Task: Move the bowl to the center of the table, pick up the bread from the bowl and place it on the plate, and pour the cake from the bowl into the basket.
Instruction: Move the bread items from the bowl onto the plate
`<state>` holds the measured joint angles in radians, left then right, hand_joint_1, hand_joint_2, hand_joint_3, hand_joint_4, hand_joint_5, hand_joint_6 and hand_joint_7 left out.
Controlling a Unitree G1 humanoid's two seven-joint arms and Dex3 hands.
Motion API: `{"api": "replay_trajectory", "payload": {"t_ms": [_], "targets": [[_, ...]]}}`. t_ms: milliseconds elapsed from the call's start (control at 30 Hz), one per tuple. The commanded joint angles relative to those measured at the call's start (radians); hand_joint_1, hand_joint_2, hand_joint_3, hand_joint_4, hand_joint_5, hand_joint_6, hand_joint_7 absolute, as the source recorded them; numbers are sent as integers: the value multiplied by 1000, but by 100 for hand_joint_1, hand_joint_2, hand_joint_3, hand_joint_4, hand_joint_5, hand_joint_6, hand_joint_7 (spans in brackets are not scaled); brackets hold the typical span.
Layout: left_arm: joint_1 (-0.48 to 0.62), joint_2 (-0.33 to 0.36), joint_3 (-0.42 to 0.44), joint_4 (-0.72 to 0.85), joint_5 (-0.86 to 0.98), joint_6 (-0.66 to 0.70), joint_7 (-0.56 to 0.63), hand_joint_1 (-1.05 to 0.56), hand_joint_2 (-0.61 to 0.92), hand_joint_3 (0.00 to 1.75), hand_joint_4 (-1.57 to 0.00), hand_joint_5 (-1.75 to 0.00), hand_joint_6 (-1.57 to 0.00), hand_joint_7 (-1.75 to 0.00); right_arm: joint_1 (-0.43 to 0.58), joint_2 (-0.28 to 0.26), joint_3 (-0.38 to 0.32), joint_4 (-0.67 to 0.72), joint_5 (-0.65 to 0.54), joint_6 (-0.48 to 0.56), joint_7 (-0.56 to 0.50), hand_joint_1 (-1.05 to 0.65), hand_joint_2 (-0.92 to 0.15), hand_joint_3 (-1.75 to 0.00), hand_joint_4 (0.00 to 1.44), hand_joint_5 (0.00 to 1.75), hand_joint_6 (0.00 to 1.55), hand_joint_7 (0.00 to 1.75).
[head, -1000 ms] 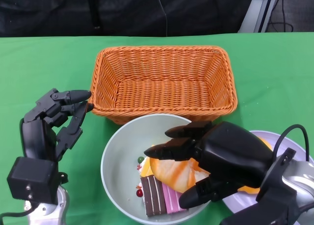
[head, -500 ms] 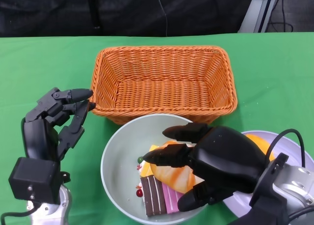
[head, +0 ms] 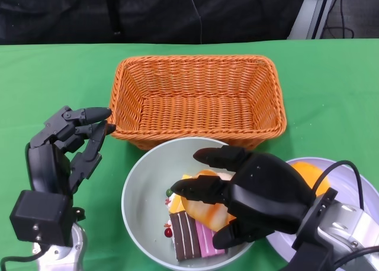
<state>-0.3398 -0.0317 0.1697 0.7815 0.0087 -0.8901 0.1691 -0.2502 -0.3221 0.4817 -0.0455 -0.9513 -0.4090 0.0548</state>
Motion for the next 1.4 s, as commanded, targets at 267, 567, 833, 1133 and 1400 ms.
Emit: {"api": "replay_trajectory", "payload": {"t_ms": [267, 567, 833, 1133, 1400], "targets": [[19, 9, 4, -21, 8, -3, 10, -15, 92, 28, -90, -74, -94, -66, -39, -31, 26, 47, -26, -17, -17, -87, -92, -2, 62, 2, 53, 0], [24, 8, 3, -25, 3, -3, 5, -15, 92, 29, -90, -73, -94, -66, -61, -36, 50, 50, -56, 5, 15, -86, -92, -3, 63, 2, 54, 0], [29, 5, 1, -32, 4, -5, 4, -15, 92, 29, -89, -74, -93, -67, -78, -34, 79, 77, -68, 14, 24, -84, -92, -5, 66, 3, 56, 1], [30, 0, 1, -32, -8, -9, -4, -12, 92, 31, -90, -74, -94, -68, -99, -34, 104, 104, -68, 21, 47, -78, -92, -5, 66, 2, 56, 0], [32, 1, -1, -34, 1, -9, 5, -14, 92, 30, -89, -73, -93, -68, -109, -32, 114, 121, -62, 25, 64, -72, -92, -7, 66, 1, 56, 1]]}}
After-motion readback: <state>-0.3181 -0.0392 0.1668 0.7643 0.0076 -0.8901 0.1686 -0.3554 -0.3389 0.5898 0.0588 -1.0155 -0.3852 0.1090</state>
